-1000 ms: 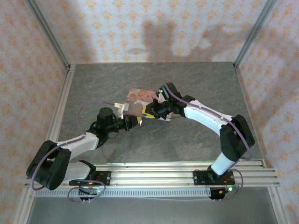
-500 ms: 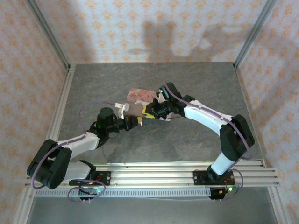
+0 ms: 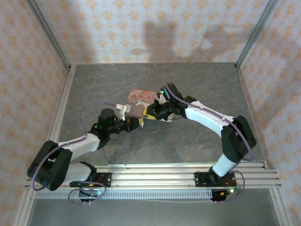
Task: Unlock the padlock with the key
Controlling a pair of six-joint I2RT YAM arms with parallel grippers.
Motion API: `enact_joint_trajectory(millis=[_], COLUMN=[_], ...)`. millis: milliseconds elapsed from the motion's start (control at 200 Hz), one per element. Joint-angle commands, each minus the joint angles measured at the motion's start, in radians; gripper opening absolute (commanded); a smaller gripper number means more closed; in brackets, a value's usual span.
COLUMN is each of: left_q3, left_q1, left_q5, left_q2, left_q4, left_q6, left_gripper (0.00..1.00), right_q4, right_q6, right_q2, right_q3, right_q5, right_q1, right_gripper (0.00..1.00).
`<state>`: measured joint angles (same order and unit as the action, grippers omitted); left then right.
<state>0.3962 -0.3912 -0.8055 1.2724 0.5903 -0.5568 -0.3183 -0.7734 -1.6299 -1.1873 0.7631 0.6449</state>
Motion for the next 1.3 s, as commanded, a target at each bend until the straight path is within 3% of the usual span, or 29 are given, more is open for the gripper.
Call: enact_joint_trajectory(millis=[0,881,1291], left_q3=[0.013,0.046,0.047], left_q1=[-0.014,0.000,0.076], left_q5=[-0.045,-0.032,-0.127], left_q2=[-0.016,-0.013,-0.119], left_q4=[0.007,-0.045,-0.190], left_q6=[0.017,0.047,0.126], left_gripper=[0.00,0.00,0.00], right_q4=[0.039,0.026,0.056], right_q6=[0.020,0.030,-0.004], right_q2=[0.011,0.032,0.083], right_q3=[-0.012,0.000,-0.005], right_q5=[0.022,0.033,0.190], right_q1=[0.002,0.001,-0.031], right_gripper=[0.00,0.00,0.00])
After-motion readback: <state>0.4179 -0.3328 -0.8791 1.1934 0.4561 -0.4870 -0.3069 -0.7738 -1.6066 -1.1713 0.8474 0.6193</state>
